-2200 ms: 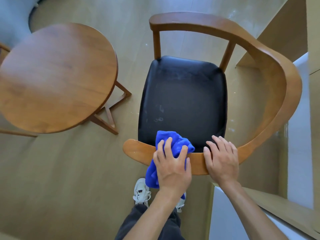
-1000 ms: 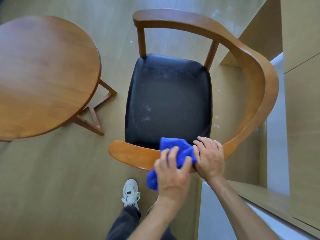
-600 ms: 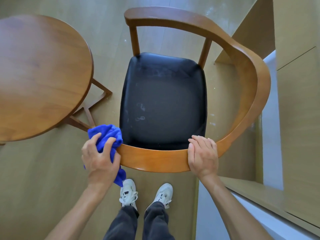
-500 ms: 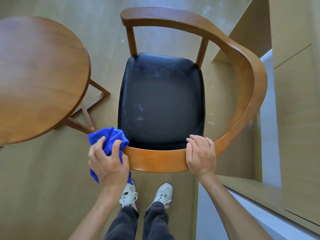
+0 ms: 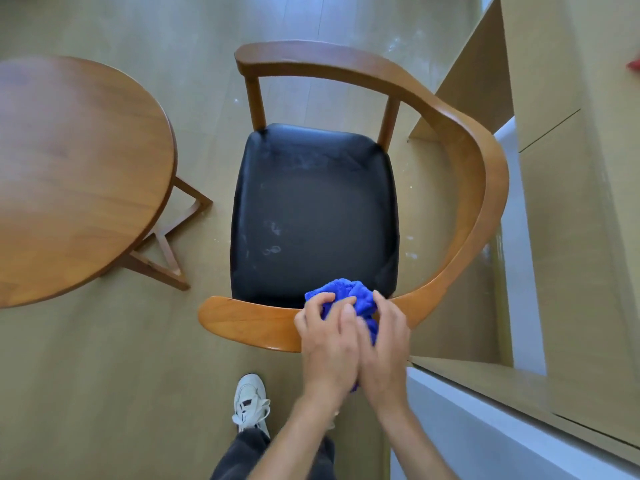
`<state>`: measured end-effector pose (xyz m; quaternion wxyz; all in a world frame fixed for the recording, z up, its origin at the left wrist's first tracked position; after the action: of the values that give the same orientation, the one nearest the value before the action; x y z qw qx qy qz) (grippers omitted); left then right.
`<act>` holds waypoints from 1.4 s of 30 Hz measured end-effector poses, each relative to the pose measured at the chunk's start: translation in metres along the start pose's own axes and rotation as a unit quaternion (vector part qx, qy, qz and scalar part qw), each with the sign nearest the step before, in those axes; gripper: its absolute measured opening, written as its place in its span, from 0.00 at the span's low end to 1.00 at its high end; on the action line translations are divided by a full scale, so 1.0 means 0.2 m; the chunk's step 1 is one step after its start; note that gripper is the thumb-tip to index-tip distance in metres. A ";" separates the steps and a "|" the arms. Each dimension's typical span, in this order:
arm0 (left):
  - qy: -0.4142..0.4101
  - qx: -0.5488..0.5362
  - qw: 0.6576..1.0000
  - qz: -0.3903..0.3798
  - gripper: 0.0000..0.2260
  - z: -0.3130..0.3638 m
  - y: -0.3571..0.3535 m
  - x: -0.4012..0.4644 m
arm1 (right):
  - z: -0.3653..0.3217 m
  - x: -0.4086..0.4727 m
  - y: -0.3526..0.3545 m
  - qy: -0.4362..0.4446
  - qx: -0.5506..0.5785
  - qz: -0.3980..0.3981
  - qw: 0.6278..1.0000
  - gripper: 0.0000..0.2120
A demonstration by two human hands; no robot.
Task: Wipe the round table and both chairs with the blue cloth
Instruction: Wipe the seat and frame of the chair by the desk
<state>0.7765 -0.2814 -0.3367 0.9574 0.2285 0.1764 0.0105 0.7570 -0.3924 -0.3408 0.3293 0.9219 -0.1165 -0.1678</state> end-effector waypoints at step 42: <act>-0.106 0.490 0.865 0.007 0.27 -0.29 0.20 0.36 | 0.27 0.81 0.56 0.328 -0.431 0.195 0.818 0.12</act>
<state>0.8271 -0.2125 -0.3908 0.7352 0.6689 0.0552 -0.0952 0.8734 -0.5605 -0.3448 0.7371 0.6448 -0.0944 0.1788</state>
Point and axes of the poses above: each hand's wrist, its own x-axis towards the middle knuckle, its own y-axis out of the back of the hand, z = x × y, the point moved 7 cm from there along x, towards the middle knuckle, and after that the axes turned 3 degrees about -z, right-handed, at the moved point
